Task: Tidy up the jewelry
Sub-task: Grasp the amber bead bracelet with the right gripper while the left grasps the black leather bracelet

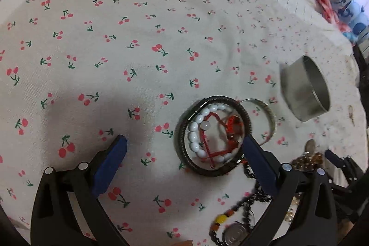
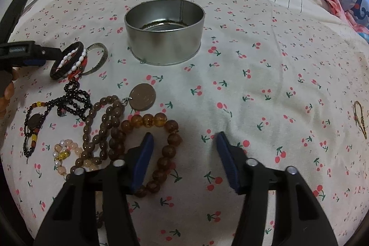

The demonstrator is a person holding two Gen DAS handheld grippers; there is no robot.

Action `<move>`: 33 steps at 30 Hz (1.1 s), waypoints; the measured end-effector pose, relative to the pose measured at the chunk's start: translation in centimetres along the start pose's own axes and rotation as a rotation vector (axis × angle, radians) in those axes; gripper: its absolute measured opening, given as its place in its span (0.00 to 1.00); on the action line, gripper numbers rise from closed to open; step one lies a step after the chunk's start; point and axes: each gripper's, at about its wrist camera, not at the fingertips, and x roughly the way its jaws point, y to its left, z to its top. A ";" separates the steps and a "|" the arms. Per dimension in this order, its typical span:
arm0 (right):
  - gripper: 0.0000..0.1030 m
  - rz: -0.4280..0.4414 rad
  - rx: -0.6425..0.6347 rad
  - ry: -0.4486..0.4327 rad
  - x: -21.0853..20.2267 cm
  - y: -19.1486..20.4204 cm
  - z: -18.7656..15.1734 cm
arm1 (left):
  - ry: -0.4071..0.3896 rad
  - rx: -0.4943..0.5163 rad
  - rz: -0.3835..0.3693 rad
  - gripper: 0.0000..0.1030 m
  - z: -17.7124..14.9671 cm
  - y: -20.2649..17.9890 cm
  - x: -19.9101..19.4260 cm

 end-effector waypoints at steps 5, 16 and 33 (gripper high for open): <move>0.32 0.012 -0.009 0.000 -0.1 -0.1 0.1 | -0.077 0.057 -0.042 0.83 0.0 -2.1 -0.5; 0.32 0.023 0.010 0.005 -0.1 -0.3 0.1 | -0.138 0.397 -0.012 0.82 -2.1 -8.5 -0.2; 0.41 0.028 0.001 0.010 0.0 0.1 0.0 | -0.117 0.474 -0.046 0.27 -4.0 -7.1 -0.5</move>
